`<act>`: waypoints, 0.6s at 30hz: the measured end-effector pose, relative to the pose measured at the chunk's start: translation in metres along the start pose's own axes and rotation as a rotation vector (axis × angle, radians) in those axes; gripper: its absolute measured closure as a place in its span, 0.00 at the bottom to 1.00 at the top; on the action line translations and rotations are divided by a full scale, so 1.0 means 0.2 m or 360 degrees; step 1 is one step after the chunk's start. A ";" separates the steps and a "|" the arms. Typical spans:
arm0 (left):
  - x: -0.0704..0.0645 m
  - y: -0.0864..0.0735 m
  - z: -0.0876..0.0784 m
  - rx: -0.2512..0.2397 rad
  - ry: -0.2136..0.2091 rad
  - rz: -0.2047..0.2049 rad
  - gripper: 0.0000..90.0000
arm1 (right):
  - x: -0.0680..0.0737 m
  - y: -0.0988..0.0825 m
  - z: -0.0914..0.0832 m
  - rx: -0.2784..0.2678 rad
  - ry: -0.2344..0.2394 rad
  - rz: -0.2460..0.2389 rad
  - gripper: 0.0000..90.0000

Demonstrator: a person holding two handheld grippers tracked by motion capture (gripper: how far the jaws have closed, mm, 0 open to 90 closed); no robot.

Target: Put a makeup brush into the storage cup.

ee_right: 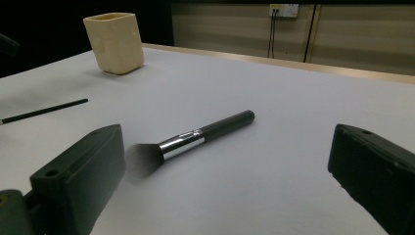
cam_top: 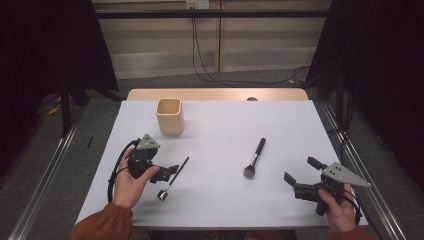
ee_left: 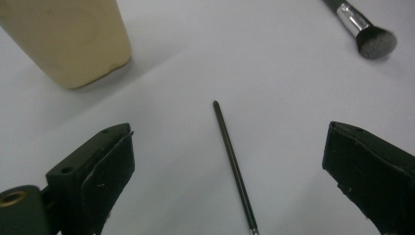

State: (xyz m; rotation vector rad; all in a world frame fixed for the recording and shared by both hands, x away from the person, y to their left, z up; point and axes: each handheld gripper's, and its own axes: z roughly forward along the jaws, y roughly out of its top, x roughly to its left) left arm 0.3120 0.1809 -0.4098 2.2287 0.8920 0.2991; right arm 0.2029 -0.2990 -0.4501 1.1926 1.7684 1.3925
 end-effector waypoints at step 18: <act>0.03 0.01 0.09 0.0445 -0.0057 -0.0126 0.07 | 0.00 0.00 0.00 0.0005 0.0008 0.0000 0.00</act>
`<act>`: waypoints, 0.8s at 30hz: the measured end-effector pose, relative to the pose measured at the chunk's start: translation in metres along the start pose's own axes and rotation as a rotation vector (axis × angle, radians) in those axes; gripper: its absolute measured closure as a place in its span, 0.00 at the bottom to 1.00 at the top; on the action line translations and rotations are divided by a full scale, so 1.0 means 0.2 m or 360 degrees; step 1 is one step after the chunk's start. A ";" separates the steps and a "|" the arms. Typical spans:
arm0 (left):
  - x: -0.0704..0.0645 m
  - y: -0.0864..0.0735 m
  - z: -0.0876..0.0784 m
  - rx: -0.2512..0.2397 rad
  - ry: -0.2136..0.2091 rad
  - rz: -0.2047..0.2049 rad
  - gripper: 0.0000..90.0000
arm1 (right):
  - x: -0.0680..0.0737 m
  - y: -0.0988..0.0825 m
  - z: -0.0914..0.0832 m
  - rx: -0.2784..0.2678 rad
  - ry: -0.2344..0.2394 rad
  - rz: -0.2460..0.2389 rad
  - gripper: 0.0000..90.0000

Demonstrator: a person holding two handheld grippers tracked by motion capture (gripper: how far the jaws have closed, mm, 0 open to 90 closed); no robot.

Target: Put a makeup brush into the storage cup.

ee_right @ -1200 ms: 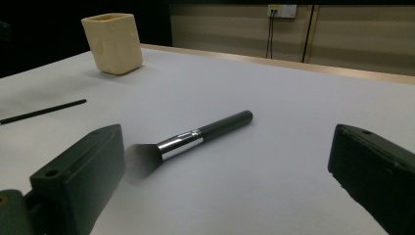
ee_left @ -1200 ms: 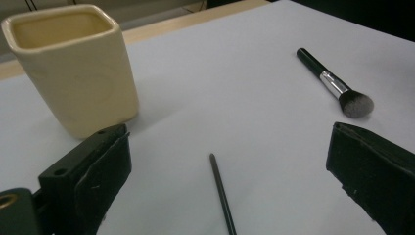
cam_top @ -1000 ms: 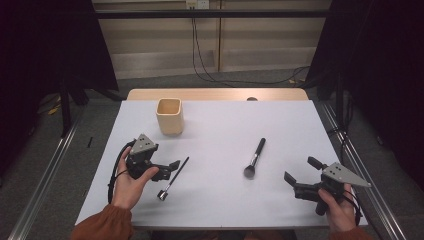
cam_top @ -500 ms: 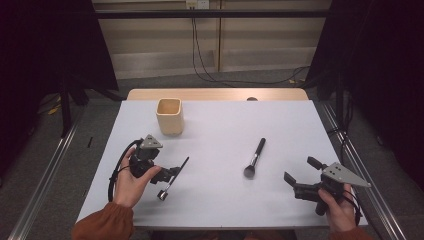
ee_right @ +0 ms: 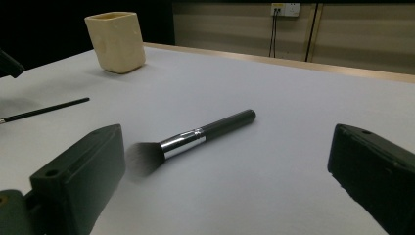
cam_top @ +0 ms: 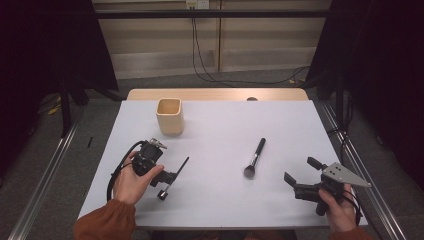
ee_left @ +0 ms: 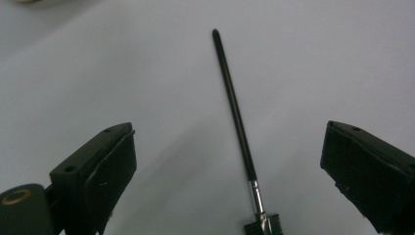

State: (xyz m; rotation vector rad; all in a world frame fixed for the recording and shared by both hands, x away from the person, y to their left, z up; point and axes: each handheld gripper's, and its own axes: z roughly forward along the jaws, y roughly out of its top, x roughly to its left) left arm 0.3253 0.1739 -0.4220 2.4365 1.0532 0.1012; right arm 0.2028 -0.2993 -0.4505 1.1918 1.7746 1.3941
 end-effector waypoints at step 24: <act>-0.04 0.08 0.14 0.0399 0.0147 0.0077 0.09 | 0.00 0.00 0.00 0.0020 -0.0010 -0.0016 0.00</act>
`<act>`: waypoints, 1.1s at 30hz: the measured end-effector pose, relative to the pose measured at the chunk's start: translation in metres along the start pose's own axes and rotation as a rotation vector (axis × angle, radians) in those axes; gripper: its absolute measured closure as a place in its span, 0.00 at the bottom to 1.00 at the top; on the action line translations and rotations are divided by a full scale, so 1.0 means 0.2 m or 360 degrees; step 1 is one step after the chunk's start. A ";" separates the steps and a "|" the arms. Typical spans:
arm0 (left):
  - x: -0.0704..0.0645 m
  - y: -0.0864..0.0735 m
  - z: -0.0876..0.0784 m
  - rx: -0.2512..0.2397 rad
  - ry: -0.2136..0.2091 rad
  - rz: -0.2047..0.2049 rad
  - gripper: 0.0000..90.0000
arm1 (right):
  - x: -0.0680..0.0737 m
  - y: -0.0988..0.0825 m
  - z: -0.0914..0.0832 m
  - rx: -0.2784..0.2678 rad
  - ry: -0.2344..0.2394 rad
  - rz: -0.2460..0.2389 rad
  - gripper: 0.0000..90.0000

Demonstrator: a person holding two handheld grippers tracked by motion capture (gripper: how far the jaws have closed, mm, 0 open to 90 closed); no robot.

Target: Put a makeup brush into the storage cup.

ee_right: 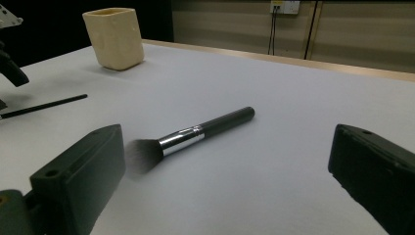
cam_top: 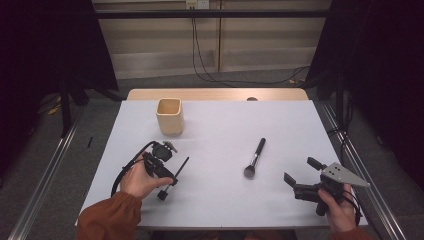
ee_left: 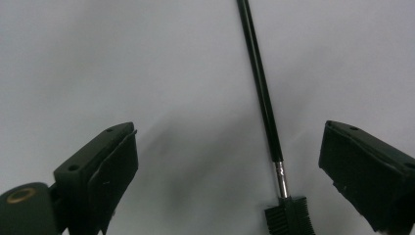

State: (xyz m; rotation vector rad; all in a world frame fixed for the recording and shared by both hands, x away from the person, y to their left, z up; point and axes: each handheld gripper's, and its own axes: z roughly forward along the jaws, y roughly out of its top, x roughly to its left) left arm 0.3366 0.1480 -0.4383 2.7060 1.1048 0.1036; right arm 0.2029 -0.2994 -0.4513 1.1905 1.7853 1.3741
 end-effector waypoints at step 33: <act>-0.06 0.01 0.04 0.0135 -0.0043 -0.0017 0.80 | 0.00 0.00 0.00 0.0011 -0.0003 -0.0030 0.00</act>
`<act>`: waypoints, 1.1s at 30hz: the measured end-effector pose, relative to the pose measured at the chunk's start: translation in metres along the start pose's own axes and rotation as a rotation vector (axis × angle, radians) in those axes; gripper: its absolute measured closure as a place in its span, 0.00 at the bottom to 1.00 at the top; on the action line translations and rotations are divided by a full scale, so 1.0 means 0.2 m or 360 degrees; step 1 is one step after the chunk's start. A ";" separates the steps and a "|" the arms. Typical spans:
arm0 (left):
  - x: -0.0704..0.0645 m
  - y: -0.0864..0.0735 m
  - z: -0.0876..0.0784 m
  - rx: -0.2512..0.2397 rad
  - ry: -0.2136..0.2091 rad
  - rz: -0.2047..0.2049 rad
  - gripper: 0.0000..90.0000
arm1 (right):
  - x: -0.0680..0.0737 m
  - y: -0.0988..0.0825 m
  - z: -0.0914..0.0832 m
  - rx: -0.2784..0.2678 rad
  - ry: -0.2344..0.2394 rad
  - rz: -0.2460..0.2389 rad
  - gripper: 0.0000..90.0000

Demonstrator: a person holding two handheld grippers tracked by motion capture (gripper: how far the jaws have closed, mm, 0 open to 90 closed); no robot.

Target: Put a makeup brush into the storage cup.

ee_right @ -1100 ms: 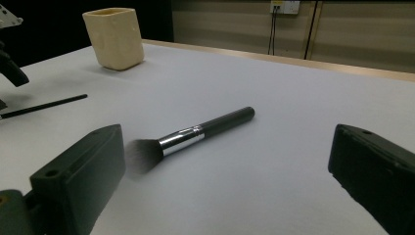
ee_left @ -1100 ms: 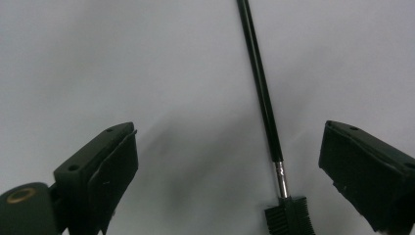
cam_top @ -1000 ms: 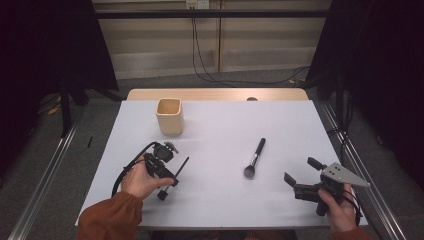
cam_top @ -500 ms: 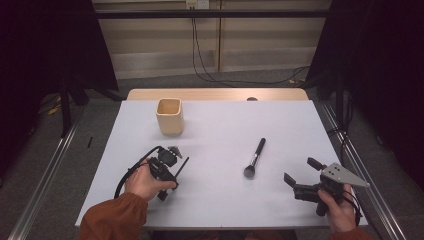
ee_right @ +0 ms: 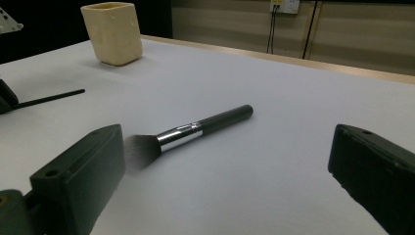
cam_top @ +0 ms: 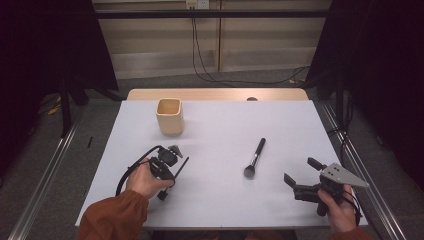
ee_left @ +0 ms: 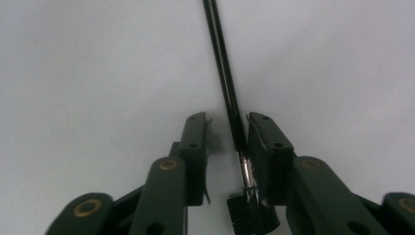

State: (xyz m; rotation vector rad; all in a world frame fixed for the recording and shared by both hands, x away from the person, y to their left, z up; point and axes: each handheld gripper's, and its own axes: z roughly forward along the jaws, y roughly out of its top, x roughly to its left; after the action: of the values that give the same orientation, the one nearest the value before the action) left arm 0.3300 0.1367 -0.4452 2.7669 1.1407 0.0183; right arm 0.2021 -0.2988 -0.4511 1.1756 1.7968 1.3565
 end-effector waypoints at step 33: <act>0.08 -0.08 -0.07 -0.0207 -0.0195 -0.0092 0.95 | 0.00 0.00 0.00 0.0005 0.0008 0.0000 0.00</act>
State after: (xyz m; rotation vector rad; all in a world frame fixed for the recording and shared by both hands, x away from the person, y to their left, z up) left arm 0.3299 0.1606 -0.4353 2.5821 1.1446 -0.0798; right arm 0.2028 -0.2979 -0.4513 1.1752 1.8027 1.3583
